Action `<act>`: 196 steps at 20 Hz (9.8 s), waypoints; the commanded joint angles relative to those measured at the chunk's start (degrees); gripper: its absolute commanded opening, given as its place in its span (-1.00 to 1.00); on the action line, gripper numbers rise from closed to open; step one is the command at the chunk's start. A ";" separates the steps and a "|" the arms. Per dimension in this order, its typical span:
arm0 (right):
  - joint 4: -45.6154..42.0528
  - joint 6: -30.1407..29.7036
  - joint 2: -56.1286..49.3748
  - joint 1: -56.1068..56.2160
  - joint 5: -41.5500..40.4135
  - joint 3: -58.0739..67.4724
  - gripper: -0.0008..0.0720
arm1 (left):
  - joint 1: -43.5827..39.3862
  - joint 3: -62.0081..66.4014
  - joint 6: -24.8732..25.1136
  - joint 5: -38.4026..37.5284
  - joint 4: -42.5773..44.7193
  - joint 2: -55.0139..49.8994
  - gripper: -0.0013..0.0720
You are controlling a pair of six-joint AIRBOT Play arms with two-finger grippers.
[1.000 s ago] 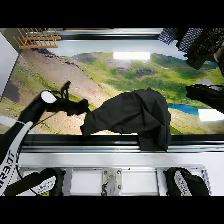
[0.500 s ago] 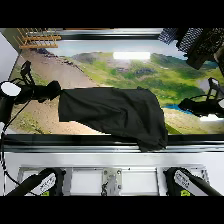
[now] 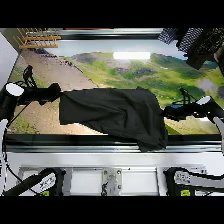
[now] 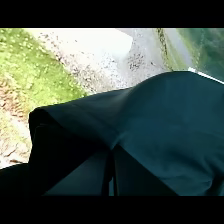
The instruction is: Fold the clothes and pants, and hang the long-sleeved shirts on hangers.
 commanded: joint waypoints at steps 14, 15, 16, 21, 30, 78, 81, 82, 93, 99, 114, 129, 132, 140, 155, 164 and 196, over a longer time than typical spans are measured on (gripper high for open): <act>-9.35 3.15 29.42 6.99 11.91 21.42 -0.93 | 5.84 15.02 0.11 -4.07 2.03 2.23 -0.96; -9.16 5.33 31.93 9.31 14.71 19.37 -0.93 | 6.40 14.03 0.09 -4.90 3.32 2.25 -0.96; -8.90 7.21 33.90 11.80 16.61 16.74 -0.93 | 6.99 12.72 0.11 -5.84 3.67 2.23 -0.96; -4.52 8.20 36.96 20.72 15.89 5.11 0.56 | 7.30 3.17 0.13 -6.01 3.61 2.23 -0.96; -18.95 12.31 20.06 -1.44 6.71 3.87 0.54 | 7.26 0.17 0.15 -5.79 3.61 2.23 -0.96; -9.38 15.06 30.47 -12.68 11.50 29.14 -0.93 | 7.41 31.65 1.38 -13.60 6.29 19.65 -0.96; -9.40 15.08 20.68 -10.60 8.50 29.14 -0.93 | 5.84 31.67 1.40 -11.08 6.10 6.64 -0.96; -9.33 15.30 17.42 -9.55 4.94 29.16 -0.92 | 4.70 31.67 1.60 -8.46 6.14 2.29 -0.96; -11.80 14.32 15.08 -13.68 3.50 25.70 0.59 | 10.45 18.73 0.59 -11.82 12.59 -8.74 0.74; -11.74 14.34 20.76 -13.53 4.24 11.74 0.59 | 16.76 -5.16 1.51 -8.87 11.91 -3.72 0.74; -10.86 14.34 20.87 -13.29 4.02 3.34 0.59 | 10.93 -15.61 7.87 10.16 -1.68 -9.20 0.73; -10.86 14.34 20.70 -13.29 4.02 3.30 0.59 | 8.76 -7.34 7.82 5.53 -1.44 -14.91 0.73; -10.84 14.34 20.70 -13.29 4.00 3.30 0.59 | 7.87 -7.34 7.85 5.70 -1.42 -14.91 0.73; -10.86 14.34 20.70 -13.29 4.02 3.30 0.59 | 5.60 -7.45 7.87 4.98 -0.92 -14.05 -0.95; -14.86 28.30 15.30 -14.97 -0.17 -4.81 0.59 | 12.79 -6.21 12.15 -0.20 -1.01 9.75 -0.96; 10.75 15.06 3.69 -13.90 -11.80 -8.31 0.59 | 12.79 -6.21 12.11 -0.15 -1.05 9.57 -0.96; -14.21 19.41 41.00 -7.89 7.45 40.68 -0.93 | 12.81 46.01 11.80 9.05 -0.96 31.10 -0.96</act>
